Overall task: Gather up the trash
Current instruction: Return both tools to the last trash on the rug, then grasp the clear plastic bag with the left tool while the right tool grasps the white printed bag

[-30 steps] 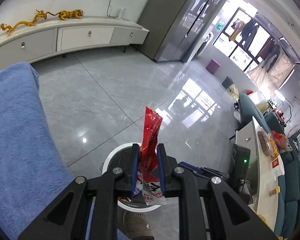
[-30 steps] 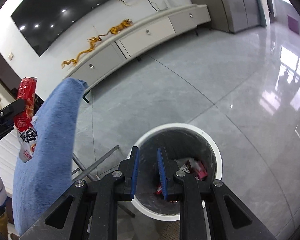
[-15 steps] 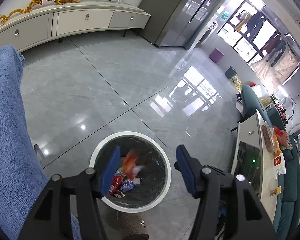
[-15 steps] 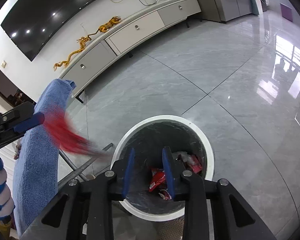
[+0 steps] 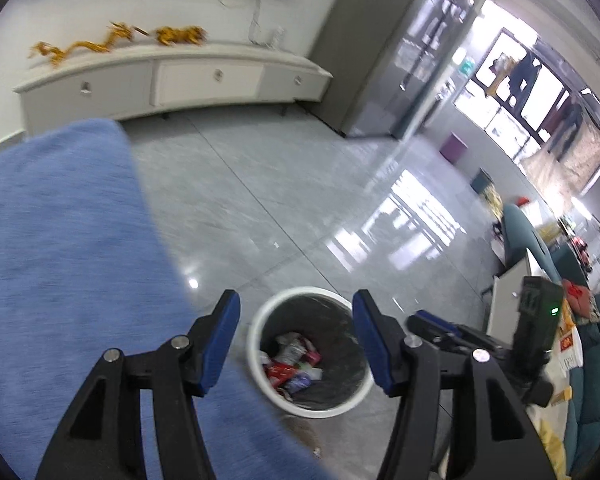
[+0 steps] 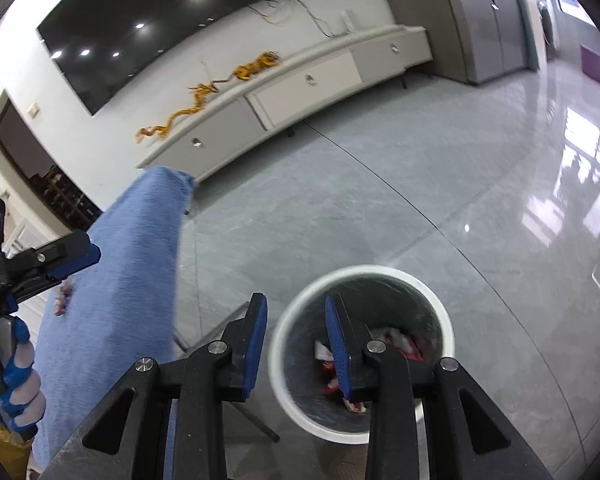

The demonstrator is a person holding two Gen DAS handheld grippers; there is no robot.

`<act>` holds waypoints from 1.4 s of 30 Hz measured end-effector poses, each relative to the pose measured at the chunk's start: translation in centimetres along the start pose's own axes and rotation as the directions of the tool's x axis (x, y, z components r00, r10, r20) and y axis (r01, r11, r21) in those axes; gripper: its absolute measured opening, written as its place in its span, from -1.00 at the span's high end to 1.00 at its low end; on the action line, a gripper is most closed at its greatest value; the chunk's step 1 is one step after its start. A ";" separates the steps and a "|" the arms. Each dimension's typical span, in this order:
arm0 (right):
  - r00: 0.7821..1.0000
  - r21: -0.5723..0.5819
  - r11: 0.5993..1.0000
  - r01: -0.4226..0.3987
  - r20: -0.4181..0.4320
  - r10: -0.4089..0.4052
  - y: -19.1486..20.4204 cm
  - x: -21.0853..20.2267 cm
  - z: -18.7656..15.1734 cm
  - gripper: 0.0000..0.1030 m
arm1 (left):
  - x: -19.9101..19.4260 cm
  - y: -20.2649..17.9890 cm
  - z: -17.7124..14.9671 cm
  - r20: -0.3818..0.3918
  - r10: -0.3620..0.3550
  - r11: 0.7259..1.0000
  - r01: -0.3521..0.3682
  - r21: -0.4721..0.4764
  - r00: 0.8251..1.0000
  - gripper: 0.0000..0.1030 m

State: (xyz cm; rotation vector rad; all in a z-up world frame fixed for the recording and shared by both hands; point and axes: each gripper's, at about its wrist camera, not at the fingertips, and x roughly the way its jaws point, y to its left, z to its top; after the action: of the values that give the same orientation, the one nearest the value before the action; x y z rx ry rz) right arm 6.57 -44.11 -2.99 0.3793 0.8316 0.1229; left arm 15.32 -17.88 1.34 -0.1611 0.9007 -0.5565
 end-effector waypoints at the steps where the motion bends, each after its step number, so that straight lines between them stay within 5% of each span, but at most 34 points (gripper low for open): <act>1: 1.000 -0.015 1.000 -0.007 0.007 0.007 1.2 -0.2 0.3 0.40 | -1.2 1.0 -0.1 0.019 0.015 1.000 -0.015 -0.006 1.000 -0.10; 7: 0.998 -0.113 0.992 -0.055 0.018 0.057 8.5 -0.3 1.8 0.32 | -8.5 10.2 -1.6 0.115 0.136 0.988 -0.127 -0.083 0.984 -0.10; 15: 0.987 -0.247 0.956 -0.161 -0.037 0.157 19.9 3.8 5.0 0.18 | -12.3 23.8 -4.2 0.088 0.265 0.943 -0.240 -0.230 0.960 -0.06; 21: 0.971 -0.331 0.914 -0.234 -0.118 0.206 27.7 10.0 5.7 0.15 | -10.5 26.7 -5.0 0.044 0.241 0.950 -0.226 -0.217 0.970 0.05; 28: 0.946 -0.405 0.858 -0.315 -0.202 0.252 34.5 16.9 5.6 -0.06 | -9.2 27.9 -5.2 0.027 0.230 0.951 -0.219 -0.220 0.973 0.60; 37: 0.926 -0.500 0.781 -0.373 -0.246 0.285 41.2 22.9 5.4 -0.41 | -11.4 30.8 -6.0 0.143 0.283 0.907 -0.216 -0.362 0.948 0.63; 42: 0.923 -0.496 0.781 -0.380 -0.260 0.284 43.3 26.1 5.1 -0.45 | -12.0 31.6 -6.4 0.155 0.308 0.883 -0.222 -0.413 0.939 0.63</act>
State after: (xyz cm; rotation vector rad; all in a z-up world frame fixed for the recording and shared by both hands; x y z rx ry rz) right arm 29.64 1.13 -1.81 -0.0274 0.8531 0.7212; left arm 16.78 15.79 -5.69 -0.4449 0.7950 -0.0906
